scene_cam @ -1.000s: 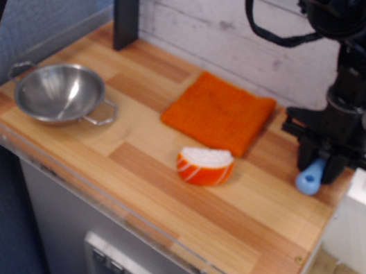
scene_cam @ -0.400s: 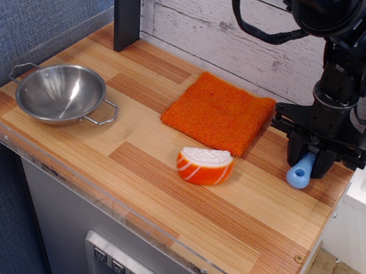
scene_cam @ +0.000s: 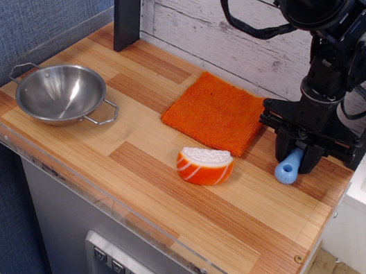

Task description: Put the blue spoon to the right of the red cloth.

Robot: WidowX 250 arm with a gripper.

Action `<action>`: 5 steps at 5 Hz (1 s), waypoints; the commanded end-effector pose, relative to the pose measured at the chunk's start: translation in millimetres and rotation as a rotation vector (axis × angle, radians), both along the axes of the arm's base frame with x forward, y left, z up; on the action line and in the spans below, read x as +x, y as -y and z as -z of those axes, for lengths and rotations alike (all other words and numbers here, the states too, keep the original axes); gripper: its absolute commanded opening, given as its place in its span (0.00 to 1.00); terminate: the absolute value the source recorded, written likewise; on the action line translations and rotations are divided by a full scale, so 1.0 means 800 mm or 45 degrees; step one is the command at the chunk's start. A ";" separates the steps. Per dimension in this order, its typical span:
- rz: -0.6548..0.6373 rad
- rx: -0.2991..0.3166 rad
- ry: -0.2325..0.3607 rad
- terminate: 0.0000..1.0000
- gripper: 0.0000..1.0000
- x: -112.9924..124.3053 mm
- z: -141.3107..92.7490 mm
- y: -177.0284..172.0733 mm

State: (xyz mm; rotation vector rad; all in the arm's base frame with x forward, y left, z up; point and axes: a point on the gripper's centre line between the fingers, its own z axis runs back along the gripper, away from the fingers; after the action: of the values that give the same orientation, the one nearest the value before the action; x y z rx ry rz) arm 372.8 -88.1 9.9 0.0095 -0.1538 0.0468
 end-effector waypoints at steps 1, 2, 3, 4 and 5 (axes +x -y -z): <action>-0.025 -0.036 0.052 0.00 0.00 0.008 -0.024 -0.014; -0.024 -0.043 0.049 0.00 0.00 0.007 -0.025 -0.014; -0.020 -0.045 0.036 0.00 1.00 0.008 -0.027 -0.016; -0.020 -0.054 0.032 0.00 1.00 0.007 -0.030 -0.018; -0.022 -0.064 0.038 0.00 1.00 0.007 -0.034 -0.021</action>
State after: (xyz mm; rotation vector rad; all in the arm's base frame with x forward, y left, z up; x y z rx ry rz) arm 370.0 -75.6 9.9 -0.0262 -0.1073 0.0561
